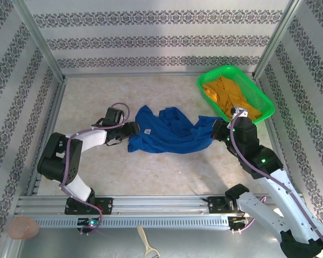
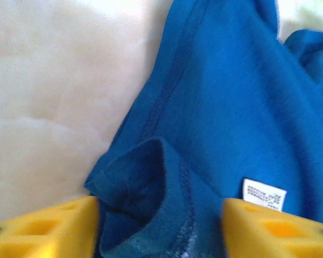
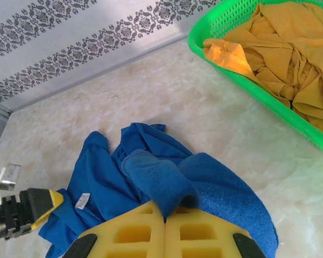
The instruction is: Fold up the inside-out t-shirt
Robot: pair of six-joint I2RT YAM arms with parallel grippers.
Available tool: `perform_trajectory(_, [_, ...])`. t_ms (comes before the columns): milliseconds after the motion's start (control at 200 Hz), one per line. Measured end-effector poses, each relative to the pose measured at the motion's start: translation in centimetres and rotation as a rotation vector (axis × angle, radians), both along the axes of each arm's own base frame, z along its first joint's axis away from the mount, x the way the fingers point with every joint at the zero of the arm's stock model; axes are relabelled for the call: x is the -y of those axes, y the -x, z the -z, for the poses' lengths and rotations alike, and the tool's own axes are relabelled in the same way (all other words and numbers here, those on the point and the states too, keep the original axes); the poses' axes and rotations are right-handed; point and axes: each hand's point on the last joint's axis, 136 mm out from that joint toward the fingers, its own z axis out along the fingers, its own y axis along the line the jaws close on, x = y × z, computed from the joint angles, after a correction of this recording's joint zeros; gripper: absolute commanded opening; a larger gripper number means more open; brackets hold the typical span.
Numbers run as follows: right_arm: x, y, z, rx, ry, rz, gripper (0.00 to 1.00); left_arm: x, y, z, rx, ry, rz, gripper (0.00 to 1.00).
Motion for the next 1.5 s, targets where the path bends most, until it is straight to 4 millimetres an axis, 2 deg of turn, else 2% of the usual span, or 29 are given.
perform_trajectory(35, [0.0,-0.2,0.0,-0.002,-0.002,0.002,0.0,0.2,0.1,0.4,-0.012,0.004,0.006,0.05])
perform_trajectory(50, [0.0,-0.4,0.0,-0.004,-0.004,0.002,0.0,0.3,0.2,0.6,-0.016,0.005,0.011,0.0])
perform_trajectory(155, [0.0,-1.6,-1.1,-0.005,-0.027,0.009,0.0,0.7,-0.3,0.2,-0.022,0.006,0.024,0.0])
perform_trajectory(215, [0.1,-2.5,-2.6,0.009,-0.051,0.014,0.0,0.7,-1.5,-1.9,0.015,0.003,0.019,0.0])
perform_trajectory(250, [0.2,-3.2,-4.0,0.025,-0.072,0.019,0.0,0.7,-2.5,-4.0,0.054,0.006,0.014,0.0])
perform_trajectory(320, [0.6,-4.5,-7.8,0.085,-0.116,0.024,0.0,-0.1,-4.7,-10.2,0.179,0.02,-0.014,0.0])
perform_trajectory(385, [1.0,-5.5,-12.4,0.17,-0.164,0.022,0.0,-2.0,-6.4,-18.0,0.339,0.043,-0.067,0.0])
perform_trajectory(400, [1.1,-5.7,-13.4,0.191,-0.175,0.02,0.0,-2.7,-6.7,-20.4,0.388,0.049,-0.086,0.0])
perform_trajectory(455, [1.3,-5.9,-17.3,0.268,-0.212,0.01,0.0,-4.7,-7.0,-26.9,0.524,0.064,-0.132,0.0])
perform_trajectory(515, [1.3,-5.6,-20.9,0.347,-0.241,-0.01,0.0,-7.0,-6.1,-33.7,0.671,0.075,-0.183,0.0])
perform_trajectory(580, [1.1,-4.8,-24.2,0.422,-0.267,-0.039,0.0,-8.3,-4.3,-38.6,0.781,0.083,-0.211,0.0])
perform_trajectory(649, [0.9,-3.9,-26.5,0.474,-0.291,-0.068,0.0,-8.5,-2.3,-41.2,0.844,0.093,-0.212,0.0])
perform_trajectory(709, [0.6,-3.4,-27.4,0.494,-0.303,-0.086,0.0,-8.4,-1.2,-41.6,0.854,0.099,-0.205,0.0])
perform_trajectory(769, [0.5,-3.1,-27.5,0.498,-0.309,-0.098,0.0,-8.4,-0.8,-40.8,0.835,0.096,-0.205,0.0])
perform_trajectory(839, [0.3,-3.1,-27.2,0.49,-0.311,-0.109,0.0,-8.4,-0.9,-38.6,0.783,0.088,-0.206,0.0])
perform_trajectory(989, [0.1,-3.5,-25.0,0.436,-0.311,-0.112,0.0,-8.4,-1.0,-33.1,0.645,0.066,-0.207,0.0])
perform_trajectory(1044, [0.0,-3.6,-24.4,0.421,-0.313,-0.115,0.0,-8.5,-0.5,-32.0,0.616,0.063,-0.209,0.09])
perform_trajectory(1074, [-0.1,-3.6,-24.2,0.416,-0.313,-0.117,0.0,-8.5,-0.2,-31.7,0.611,0.061,-0.209,0.17])
perform_trajectory(1104, [-0.2,-3.5,-24.1,0.414,-0.314,-0.121,0.0,-8.5,0.2,-31.6,0.612,0.061,-0.208,0.2])
perform_trajectory(1249, [-0.4,-3.0,-24.4,0.42,-0.327,-0.142,0.0,-8.7,2.2,-32.7,0.66,0.073,-0.211,0.21])
perform_trajectory(1279, [-0.5,-3.0,-24.5,0.419,-0.329,-0.148,0.0,-8.6,2.5,-32.8,0.665,0.074,-0.21,0.16])
perform_trajectory(1299, [-0.6,-3.0,-24.5,0.419,-0.331,-0.151,0.0,-8.6,2.6,-32.7,0.665,0.076,-0.211,0.09])
perform_trajectory(1349, [-0.8,-3.1,-24.4,0.416,-0.333,-0.16,0.0,-8.5,2.6,-32.0,0.657,0.084,-0.209,0.04])
perform_trajectory(1404, [-1.0,-3.4,-24.3,0.41,-0.336,-0.169,0.0,-8.5,2.4,-30.1,0.627,0.085,-0.208,0.06])
perform_trajectory(1504, [-1.3,-4.0,-23.9,0.397,-0.34,-0.179,0.0,-8.1,2.4,-24.9,0.516,0.087,-0.202,0.24])
